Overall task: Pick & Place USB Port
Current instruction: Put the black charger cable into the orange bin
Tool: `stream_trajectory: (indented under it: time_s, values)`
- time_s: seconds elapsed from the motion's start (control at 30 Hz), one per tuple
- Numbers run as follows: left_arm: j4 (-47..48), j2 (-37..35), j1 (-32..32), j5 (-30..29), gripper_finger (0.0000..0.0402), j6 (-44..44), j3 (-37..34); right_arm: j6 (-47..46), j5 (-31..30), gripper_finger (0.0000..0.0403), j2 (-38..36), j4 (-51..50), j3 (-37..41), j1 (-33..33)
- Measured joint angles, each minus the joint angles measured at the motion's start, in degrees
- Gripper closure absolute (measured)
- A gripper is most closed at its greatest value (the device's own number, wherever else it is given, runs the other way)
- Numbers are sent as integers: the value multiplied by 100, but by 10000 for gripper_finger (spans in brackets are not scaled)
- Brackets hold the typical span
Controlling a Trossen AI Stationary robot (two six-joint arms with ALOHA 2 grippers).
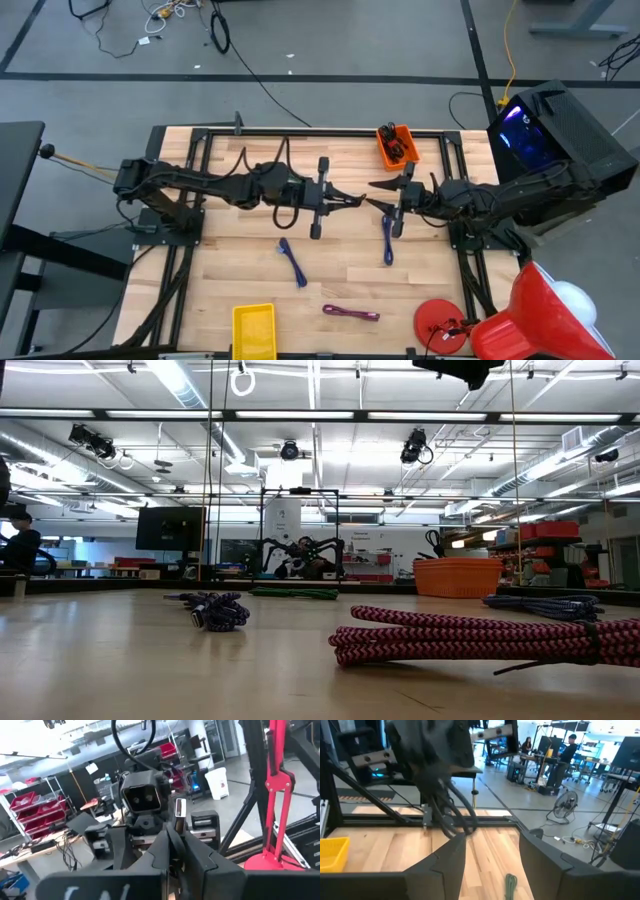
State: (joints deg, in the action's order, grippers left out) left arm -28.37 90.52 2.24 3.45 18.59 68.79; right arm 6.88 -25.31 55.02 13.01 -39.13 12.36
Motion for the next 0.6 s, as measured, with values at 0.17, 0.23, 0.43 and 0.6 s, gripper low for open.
stream_trajectory:
  time_s: [0.17,0.23,0.43,0.6]
  values:
    - [-131,33,-4,32,374,1,0,88,228,215,139,255,0,-33]
    - [-161,33,-4,32,374,2,0,144,230,215,166,377,0,-33]
    - [-154,33,-4,45,374,2,0,220,241,230,179,452,0,-33]
    - [-140,33,-7,127,374,2,0,248,246,312,200,454,0,-31]
